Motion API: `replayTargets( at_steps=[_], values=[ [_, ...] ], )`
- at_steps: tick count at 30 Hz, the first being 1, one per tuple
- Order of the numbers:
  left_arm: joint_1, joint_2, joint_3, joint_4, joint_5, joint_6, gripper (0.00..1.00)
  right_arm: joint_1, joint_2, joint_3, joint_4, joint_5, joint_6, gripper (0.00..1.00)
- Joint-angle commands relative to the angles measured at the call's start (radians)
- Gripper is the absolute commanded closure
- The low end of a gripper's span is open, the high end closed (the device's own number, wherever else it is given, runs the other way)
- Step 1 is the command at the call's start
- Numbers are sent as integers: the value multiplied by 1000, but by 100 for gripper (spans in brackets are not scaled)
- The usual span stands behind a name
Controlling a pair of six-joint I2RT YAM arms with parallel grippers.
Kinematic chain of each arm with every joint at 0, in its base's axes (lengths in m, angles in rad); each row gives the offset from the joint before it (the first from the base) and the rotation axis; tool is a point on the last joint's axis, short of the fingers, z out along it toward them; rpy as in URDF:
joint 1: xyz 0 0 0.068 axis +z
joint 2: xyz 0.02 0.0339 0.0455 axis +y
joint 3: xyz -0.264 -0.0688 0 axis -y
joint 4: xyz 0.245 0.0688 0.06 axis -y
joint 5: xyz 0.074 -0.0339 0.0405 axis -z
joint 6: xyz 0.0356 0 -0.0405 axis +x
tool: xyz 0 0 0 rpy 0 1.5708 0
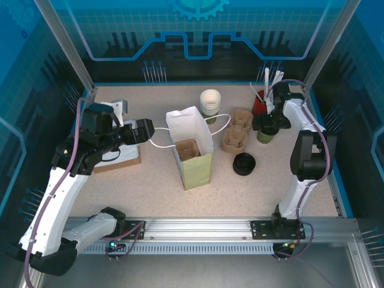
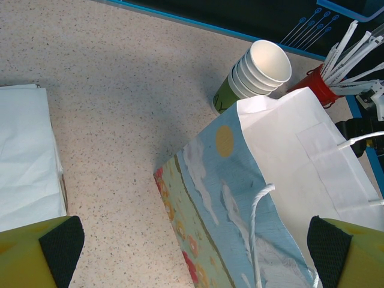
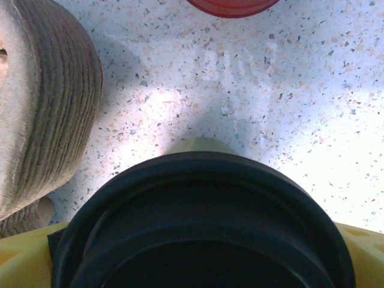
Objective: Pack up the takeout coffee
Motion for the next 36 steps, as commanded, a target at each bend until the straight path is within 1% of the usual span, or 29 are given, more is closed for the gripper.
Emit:
replayTargets(
  at_steps=[1,5,15,19,28,32,36],
  values=[
    [10,0,-3,-15,-17,0,1,2,14,32,-47,-12,-15,3],
    [10,0,-11,-14,-16,0,1,2,5,19,-57,-7,-10,4],
    [10,2,-11,-14,-16,4,1,1,-21,20,-90,1,-19,13],
    [10,2,-11,-10,-11,-1,1,2,-51,11,-101,7,-20,14],
    [10,31,-1,7,21,-21,1,4,-211,-42,-158,-2,9,15],
    [9,48,0,34,55,-22,1,17,-301,-53,-206,-45,39,16],
    [10,101,44,37,101,15,3,45,-392,-37,-259,-82,64,18]
  ],
)
